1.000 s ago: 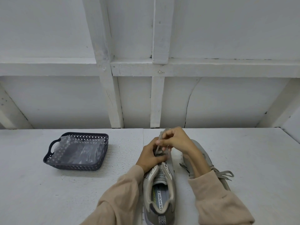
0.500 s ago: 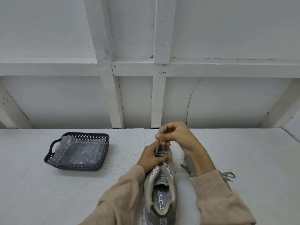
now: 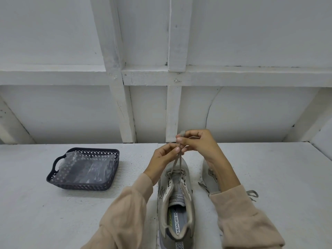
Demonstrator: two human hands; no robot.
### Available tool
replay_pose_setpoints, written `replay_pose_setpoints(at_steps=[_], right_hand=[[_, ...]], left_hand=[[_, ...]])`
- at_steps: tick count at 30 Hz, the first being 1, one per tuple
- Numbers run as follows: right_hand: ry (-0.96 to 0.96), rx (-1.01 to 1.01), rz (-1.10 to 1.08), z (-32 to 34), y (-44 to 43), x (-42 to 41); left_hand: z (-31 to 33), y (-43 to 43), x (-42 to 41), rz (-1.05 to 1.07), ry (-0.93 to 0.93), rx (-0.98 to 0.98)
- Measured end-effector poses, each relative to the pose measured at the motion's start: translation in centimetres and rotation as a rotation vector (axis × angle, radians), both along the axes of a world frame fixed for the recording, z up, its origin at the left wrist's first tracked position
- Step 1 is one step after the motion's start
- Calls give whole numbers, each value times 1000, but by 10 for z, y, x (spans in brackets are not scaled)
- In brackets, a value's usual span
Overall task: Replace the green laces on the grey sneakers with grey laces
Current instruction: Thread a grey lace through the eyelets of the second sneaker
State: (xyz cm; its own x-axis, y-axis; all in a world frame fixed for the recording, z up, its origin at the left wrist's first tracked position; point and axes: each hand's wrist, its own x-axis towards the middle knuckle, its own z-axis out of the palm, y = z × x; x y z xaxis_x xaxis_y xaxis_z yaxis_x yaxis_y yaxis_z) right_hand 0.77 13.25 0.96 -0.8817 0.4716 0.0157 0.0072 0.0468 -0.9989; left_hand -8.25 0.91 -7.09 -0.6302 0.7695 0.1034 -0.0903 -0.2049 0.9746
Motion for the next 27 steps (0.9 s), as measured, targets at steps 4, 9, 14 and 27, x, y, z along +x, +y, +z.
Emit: replay_pose_setpoints(at_steps=[4, 9, 14, 27], right_hand=[[38, 3, -43, 3, 0, 0], [63, -13, -165, 4, 5, 1], [78, -10, -304, 4, 16, 6], [332, -255, -36, 54, 0, 8]], left_hand=[[5, 0, 1, 5, 9, 11], [16, 0, 7, 68, -110, 43], [25, -6, 2, 68, -219, 98], [85, -1, 13, 128, 164, 50]])
